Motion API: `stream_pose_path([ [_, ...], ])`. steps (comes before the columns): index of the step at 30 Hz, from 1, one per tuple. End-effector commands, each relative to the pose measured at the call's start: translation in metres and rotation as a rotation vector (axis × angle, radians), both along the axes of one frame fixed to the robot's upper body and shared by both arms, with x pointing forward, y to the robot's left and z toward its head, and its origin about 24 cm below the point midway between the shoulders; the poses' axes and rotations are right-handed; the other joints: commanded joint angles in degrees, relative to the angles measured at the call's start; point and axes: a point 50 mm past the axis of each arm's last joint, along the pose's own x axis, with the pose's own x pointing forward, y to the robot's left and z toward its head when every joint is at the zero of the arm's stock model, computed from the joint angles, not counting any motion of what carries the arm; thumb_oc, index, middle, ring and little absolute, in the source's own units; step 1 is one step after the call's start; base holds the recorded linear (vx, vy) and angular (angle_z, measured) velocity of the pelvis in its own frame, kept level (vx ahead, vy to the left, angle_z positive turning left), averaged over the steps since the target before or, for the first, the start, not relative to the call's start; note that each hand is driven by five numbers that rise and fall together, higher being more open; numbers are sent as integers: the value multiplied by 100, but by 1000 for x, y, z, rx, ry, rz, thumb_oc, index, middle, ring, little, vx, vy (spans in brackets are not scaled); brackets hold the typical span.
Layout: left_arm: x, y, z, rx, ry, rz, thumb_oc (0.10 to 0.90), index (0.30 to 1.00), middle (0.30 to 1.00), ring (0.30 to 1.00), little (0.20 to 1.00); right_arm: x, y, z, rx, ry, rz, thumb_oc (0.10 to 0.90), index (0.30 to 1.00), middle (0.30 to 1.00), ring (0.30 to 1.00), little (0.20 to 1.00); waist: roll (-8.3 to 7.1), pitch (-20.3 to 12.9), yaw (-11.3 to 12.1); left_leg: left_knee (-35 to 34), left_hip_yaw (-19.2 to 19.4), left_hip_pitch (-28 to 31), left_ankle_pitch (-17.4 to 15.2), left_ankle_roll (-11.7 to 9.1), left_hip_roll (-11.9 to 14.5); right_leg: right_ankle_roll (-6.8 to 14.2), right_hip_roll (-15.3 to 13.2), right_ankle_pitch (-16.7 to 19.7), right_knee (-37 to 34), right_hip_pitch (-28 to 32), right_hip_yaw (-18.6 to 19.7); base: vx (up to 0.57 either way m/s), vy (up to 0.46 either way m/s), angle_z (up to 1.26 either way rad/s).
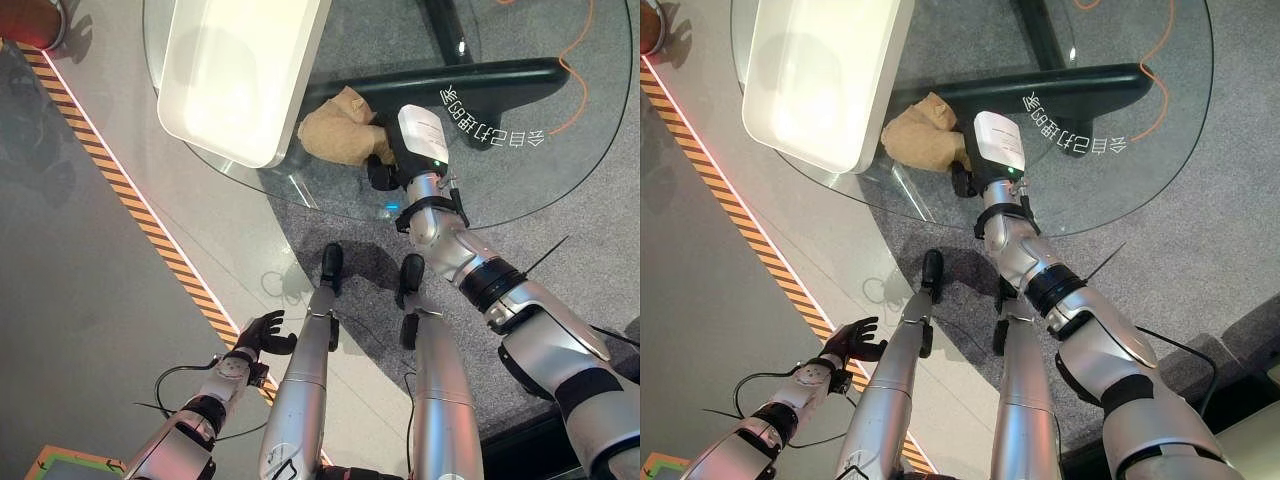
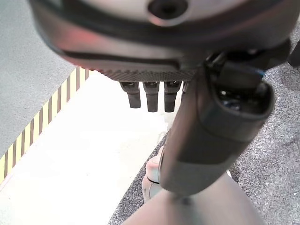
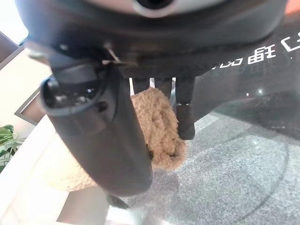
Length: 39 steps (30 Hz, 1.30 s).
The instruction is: Wipe the table with a cloth and put it in the basket.
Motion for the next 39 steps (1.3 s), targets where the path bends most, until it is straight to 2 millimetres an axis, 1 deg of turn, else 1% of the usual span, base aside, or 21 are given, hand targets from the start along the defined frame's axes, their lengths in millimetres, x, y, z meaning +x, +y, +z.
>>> stream_pose_path([
  [1,-8,-14,-10,-19,37,-18,800,900,900,900,900,-17,52,-26,-23,118,239,100,300,300,300,200,-129,77,28,453,463,-6,-206,452,-392,75,46,294,-405,275,-211,0,0,0],
  [6,-6,-14,-8,-20,35,-14,800,900,900,900,900,-19,54,-30,-40,133,249,100,300,300,300,200,-138,77,12,441,459,-6,-196,453,-395,83,41,312,-413,268,-204,0,0,0],
  [12,-5,-14,-8,-34,32,3,800,900,900,900,900,-18,51,-30,-20,117,226,100,300,300,300,200,-143,77,13,434,448,-3,-187,453,-402,92,34,335,-429,269,-202,0,0,0],
  [16,-3,-14,-5,-74,12,28,800,900,900,900,900,-16,45,-29,4,100,194,100,300,300,300,200,-131,77,16,477,444,-10,-211,456,-395,90,16,319,-384,259,-197,0,0,0],
  [19,1,-15,0,-130,-40,62,800,900,900,900,900,-12,36,-26,84,90,147,100,300,300,300,200,-119,77,18,505,446,-4,-223,457,-388,83,20,298,-331,255,-175,16,22,5],
  [20,4,-16,4,-160,-82,95,800,900,900,900,900,-11,31,-24,117,87,128,100,300,300,300,200,-112,77,20,510,447,-8,-222,457,-387,83,23,296,-312,244,-167,78,36,6],
  [21,5,-16,8,-214,-128,160,800,900,900,900,900,-10,24,-29,178,90,95,100,300,300,300,200,-107,77,21,562,440,151,-401,442,-406,125,13,104,-205,366,-124,72,25,7],
  [23,11,-13,16,-278,-185,235,800,900,900,900,900,-9,18,-26,228,78,69,100,300,300,300,200,-111,77,27,570,426,132,-402,445,-407,129,11,99,-191,346,-121,4,6,5],
  [24,19,-12,24,-303,-227,270,800,900,900,900,900,-8,17,-20,246,56,63,100,300,300,300,200,-110,77,32,531,431,-39,-225,465,-398,92,14,286,-272,196,-163,-62,-4,3],
  [25,23,-11,30,-330,-260,313,800,900,900,900,900,-8,13,-19,275,47,49,100,300,300,300,200,-116,77,31,535,421,-45,-232,466,-402,97,6,284,-267,183,-169,2,-19,3],
  [26,25,-7,36,-377,-307,398,800,900,900,900,900,-9,8,-21,330,43,23,100,300,300,300,200,-130,77,30,599,392,95,-423,452,-422,142,2,90,-154,289,-125,0,0,0],
  [27,31,-5,44,-388,-343,417,800,900,900,900,900,-8,8,-15,343,22,22,100,300,300,300,200,-130,77,35,561,400,-79,-243,471,-409,101,4,277,-230,139,-170,2,-33,3],
  [29,37,2,57,-427,-423,501,800,900,900,900,900,-8,2,-13,409,0,-1,100,300,300,300,200,-155,77,41,580,379,-97,-252,472,-413,98,12,262,-202,126,-169,7,-39,7],
  [30,37,10,64,-451,-471,572,800,900,900,900,900,-10,-5,-16,468,-11,-25,100,300,300,300,200,-174,77,38,647,349,48,-447,458,-428,138,13,62,-90,246,-119,7,-28,7],
  [31,41,10,69,-457,-489,576,800,900,900,900,900,-9,-5,-10,472,-27,-21,100,300,300,300,200,-172,77,41,605,363,-115,-264,477,-416,96,14,249,-166,105,-164,6,-28,5],
  [33,45,19,81,-481,-553,661,800,900,900,900,900,-11,-11,-9,549,-54,-38,100,300,300,300,200,-214,77,31,625,335,-128,-278,482,-421,90,33,231,-139,99,-154,-26,-34,2],
  [34,46,28,89,-497,-603,727,800,900,900,900,900,-14,-14,-7,601,-73,-44,100,300,300,300,200,-253,77,12,644,327,-144,-292,483,-414,83,56,207,-112,90,-136,12,-34,1],
  [36,48,35,96,-506,-639,769,800,900,900,900,900,-16,-15,-5,638,-88,-44,100,300,300,300,200,-285,77,-7,674,322,-168,-304,486,-410,77,76,192,-81,70,-117,0,0,0],
  [39,51,44,113,-521,-726,824,800,900,900,900,900,-21,-18,-1,705,-122,-27,100,300,300,300,200,-340,77,-51,741,308,-228,-334,488,-398,65,106,165,-24,25,-84,0,0,0],
])
